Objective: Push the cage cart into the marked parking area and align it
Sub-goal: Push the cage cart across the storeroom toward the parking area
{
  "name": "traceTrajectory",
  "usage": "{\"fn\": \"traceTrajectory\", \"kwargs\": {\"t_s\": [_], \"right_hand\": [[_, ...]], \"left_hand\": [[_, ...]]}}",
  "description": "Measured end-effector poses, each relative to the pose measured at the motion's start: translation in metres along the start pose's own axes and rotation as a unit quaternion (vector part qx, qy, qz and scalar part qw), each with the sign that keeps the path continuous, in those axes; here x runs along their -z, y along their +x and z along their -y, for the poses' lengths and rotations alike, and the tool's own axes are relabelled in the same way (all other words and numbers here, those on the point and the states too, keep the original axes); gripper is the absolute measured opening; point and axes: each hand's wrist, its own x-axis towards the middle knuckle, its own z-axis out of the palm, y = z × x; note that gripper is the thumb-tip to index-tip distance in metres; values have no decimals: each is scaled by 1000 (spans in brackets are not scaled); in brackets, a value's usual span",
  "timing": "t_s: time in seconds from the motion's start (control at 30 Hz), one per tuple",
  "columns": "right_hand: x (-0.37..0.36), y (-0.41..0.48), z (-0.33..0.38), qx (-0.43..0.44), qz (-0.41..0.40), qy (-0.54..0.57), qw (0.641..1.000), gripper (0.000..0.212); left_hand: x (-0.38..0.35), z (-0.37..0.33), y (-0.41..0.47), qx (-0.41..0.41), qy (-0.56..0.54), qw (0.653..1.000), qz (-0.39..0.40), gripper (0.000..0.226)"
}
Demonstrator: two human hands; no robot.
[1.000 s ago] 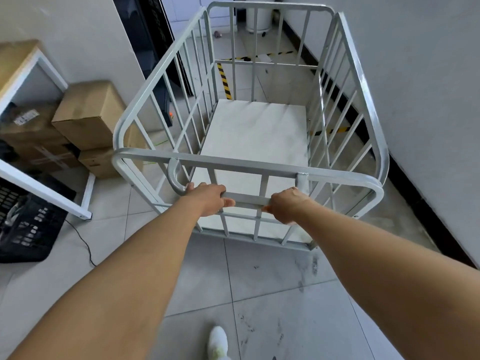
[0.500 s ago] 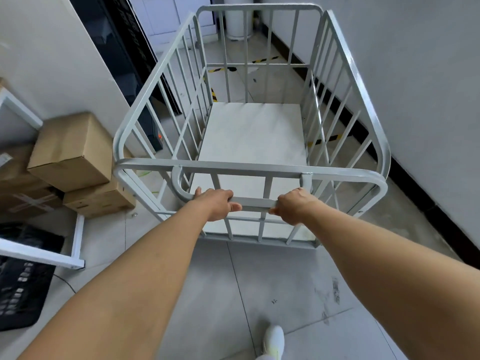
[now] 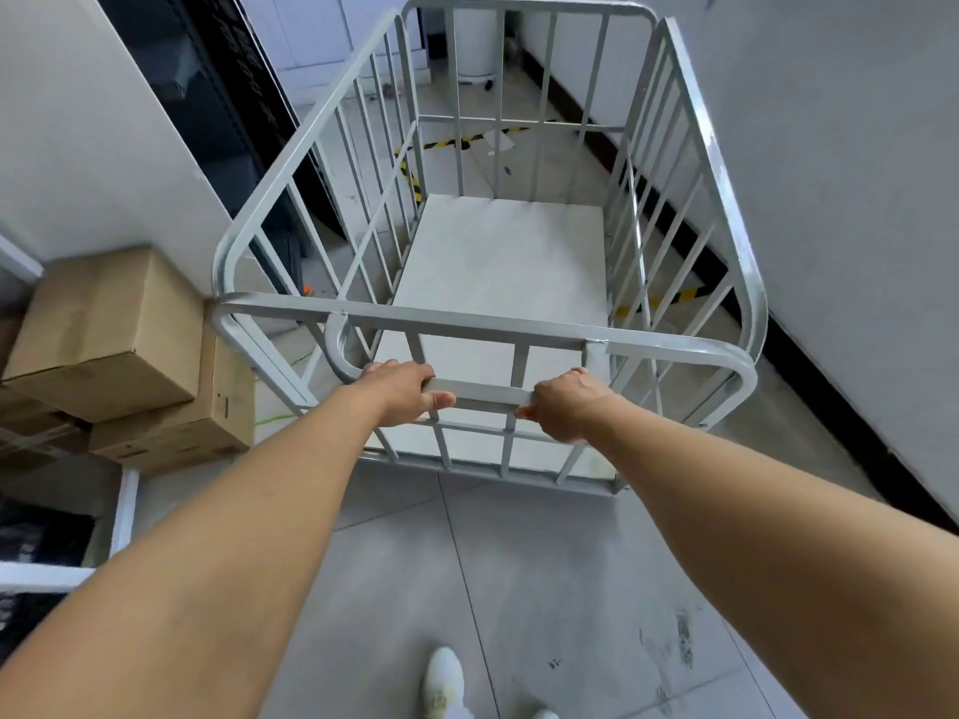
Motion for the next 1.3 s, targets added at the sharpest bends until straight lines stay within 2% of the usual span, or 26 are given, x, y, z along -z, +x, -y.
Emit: {"fn": "traceTrajectory", "kwargs": {"t_s": [0.17, 0.43, 0.77, 1.17, 1.3], "right_hand": [[18, 39, -9, -8, 14, 10, 1000, 38], [37, 92, -47, -61, 14, 65, 996, 46], [60, 143, -140, -48, 7, 61, 997, 48], [88, 204, -251, -50, 8, 42, 998, 44], [98, 225, -284, -60, 10, 37, 997, 43]], "left_hand": [[29, 3, 32, 19, 45, 999, -3, 54], [57, 2, 97, 3, 67, 998, 1, 61], [95, -52, 179, 35, -1, 999, 12, 61], [135, -119, 274, 49, -14, 999, -3, 70], [151, -136, 308, 48, -32, 998, 13, 71]]}}
